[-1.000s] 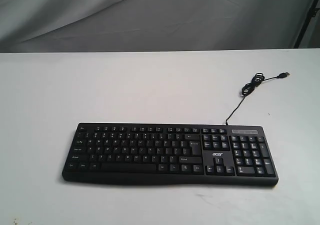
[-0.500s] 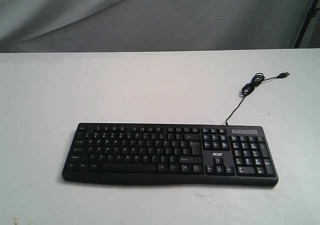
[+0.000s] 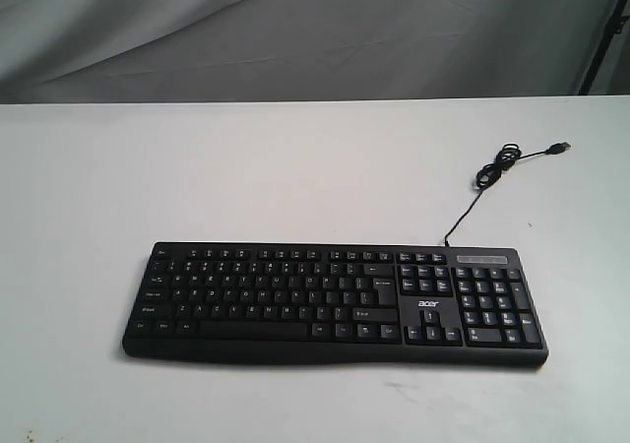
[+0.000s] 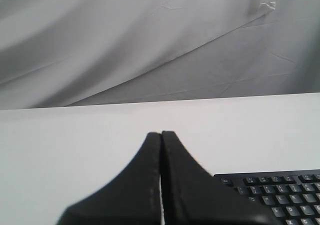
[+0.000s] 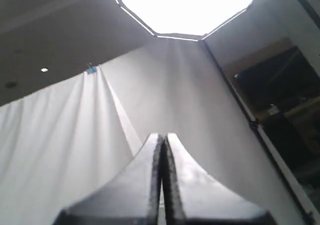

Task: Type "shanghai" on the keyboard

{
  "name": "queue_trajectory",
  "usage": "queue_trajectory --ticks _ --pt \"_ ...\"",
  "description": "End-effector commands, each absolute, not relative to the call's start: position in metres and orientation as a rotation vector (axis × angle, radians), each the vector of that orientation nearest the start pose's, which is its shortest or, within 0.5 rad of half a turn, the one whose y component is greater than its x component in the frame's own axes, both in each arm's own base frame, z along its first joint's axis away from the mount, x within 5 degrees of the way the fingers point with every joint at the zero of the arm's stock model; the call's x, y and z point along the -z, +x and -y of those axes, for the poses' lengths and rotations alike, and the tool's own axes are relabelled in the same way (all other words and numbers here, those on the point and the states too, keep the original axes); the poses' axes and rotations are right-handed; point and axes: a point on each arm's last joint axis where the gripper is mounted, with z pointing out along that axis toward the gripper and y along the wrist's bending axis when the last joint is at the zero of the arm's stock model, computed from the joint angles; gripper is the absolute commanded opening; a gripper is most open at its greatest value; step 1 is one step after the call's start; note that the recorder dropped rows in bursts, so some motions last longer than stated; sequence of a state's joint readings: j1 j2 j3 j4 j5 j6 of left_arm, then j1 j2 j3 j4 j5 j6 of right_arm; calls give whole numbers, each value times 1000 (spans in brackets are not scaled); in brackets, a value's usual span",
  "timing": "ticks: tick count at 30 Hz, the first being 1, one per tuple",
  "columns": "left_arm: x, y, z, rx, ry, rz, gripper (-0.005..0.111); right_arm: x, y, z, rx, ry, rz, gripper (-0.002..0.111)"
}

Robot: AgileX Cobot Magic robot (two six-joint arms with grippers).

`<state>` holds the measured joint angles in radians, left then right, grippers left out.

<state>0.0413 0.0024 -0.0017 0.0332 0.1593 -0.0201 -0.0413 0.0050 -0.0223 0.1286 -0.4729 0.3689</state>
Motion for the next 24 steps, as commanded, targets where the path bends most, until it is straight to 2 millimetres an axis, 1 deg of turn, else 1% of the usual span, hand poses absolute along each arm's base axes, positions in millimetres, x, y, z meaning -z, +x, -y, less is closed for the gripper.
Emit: queue_trajectory --ticks 1,3,4,5,6,8,9,10,12,14,17,20,21,22,24 --pt "-199 56 -2 -39 -24 -1637 0 -308 36 2 -414 246 -884 0" --pt "-199 56 -2 -39 -24 -1637 0 -329 47 1 -399 230 -934 0" --pt "-199 56 -2 -39 -24 -1637 0 -346 53 -1 -373 202 -952 0" --pt "-199 56 -2 -39 -24 -1637 0 -356 63 -1 -353 190 -992 0" --pt "-199 56 -2 -39 -24 -1637 0 -370 70 -2 -328 168 -1009 0" --pt "-199 56 -2 -39 -24 -1637 0 -394 95 -1 -276 142 -1092 0" --pt "-199 56 -2 -39 -24 -1637 0 -403 106 -1 -257 134 -1127 0" --pt "-199 56 -2 -39 -24 -1637 0 -415 124 0 -222 119 -1176 0" --pt "-199 56 -2 -39 -24 -1637 0 -430 148 1 -158 89 -1247 0" --pt "-199 56 -2 -39 -24 -1637 0 -447 178 3 -80 68 -1343 0" --pt "-199 56 -2 -39 -24 -1637 0 -470 218 2 95 4 -1508 0" --pt "-199 56 -2 -39 -24 -1637 0 -479 248 -10 180 -56 -1727 0" --pt "-199 56 -2 -39 -24 -1637 0 -479 258 -16 192 -113 -1800 0" --pt "-199 56 -2 -39 -24 -1637 0 -478 265 -22 204 -201 -1854 0" --pt "-199 56 -2 -39 -24 -1637 0 -472 281 -42 100 -413 -1962 0"
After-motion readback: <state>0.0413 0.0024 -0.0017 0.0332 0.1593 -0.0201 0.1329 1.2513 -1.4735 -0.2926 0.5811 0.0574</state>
